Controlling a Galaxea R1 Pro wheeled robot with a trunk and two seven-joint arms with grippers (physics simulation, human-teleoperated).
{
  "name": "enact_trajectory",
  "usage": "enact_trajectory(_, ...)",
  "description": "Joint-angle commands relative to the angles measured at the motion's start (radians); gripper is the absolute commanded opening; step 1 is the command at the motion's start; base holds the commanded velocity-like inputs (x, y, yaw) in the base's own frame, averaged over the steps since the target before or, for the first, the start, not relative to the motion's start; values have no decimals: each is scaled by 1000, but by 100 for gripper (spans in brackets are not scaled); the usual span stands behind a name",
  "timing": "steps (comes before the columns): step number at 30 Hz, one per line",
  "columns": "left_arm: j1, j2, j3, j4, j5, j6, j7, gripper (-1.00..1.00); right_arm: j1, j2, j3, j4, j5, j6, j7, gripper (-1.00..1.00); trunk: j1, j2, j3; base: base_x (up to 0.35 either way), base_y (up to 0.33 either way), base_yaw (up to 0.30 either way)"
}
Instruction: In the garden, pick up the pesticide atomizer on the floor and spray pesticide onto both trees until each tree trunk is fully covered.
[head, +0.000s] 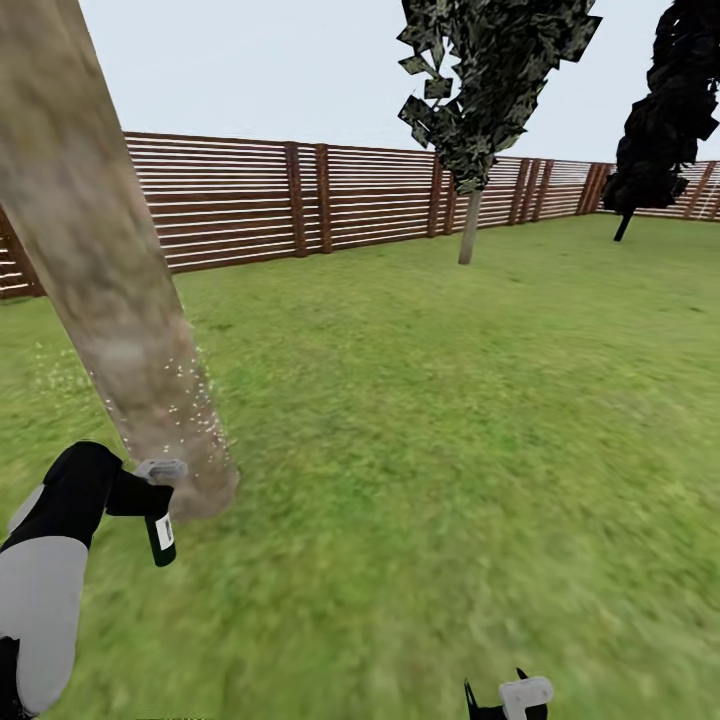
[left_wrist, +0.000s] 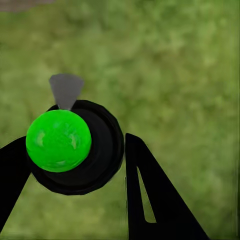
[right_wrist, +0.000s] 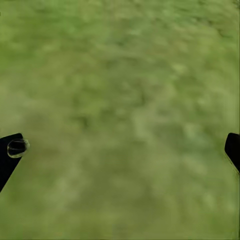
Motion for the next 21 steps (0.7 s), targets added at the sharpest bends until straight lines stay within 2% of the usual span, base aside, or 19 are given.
enact_trajectory(1, 0, 0, 0, 0, 0, 0, 0, -100, 0, 0, 0, 0, 0, 0, 0, 100, 0, 0, 0, 129, -260, 268)
enact_trajectory(6, 0, 0, 1, 2, 0, 0, 0, -100, 0, 0, 0, 0, 0, 0, 0, 100, 0, 0, 0, 234, -187, 62)
enact_trajectory(11, 6, 5, 2, 14, -1, -1, 1, -100, 0, 0, 0, 0, 0, 0, 0, 100, 0, 0, 0, 288, -20, 36)
enact_trajectory(13, 37, 10, 25, 9, 0, -2, 2, -100, 0, 0, 0, 0, 0, 0, 0, 100, 0, 0, 0, 68, -1, 218)
enact_trajectory(14, 56, 18, 53, 6, -1, -3, 9, -100, 0, 0, 0, 0, 0, 0, 0, 100, 0, 0, 0, 15, 0, 158)
enact_trajectory(16, 69, 37, 80, 5, -1, -11, 27, -100, 0, -1, 0, -1, 0, 0, 0, 100, 0, 0, 0, 4, 0, 46)
enact_trajectory(19, 94, 52, 87, 3, -3, -38, 44, -100, 0, -1, 0, 0, 0, 0, -1, 100, 0, 0, 0, 1, 0, 6)
enact_trajectory(21, 99, 51, 89, 0, 0, -41, 51, -100, 0, -1, 0, -1, 0, -1, -1, 100, 0, 0, 0, 23, 0, 0)
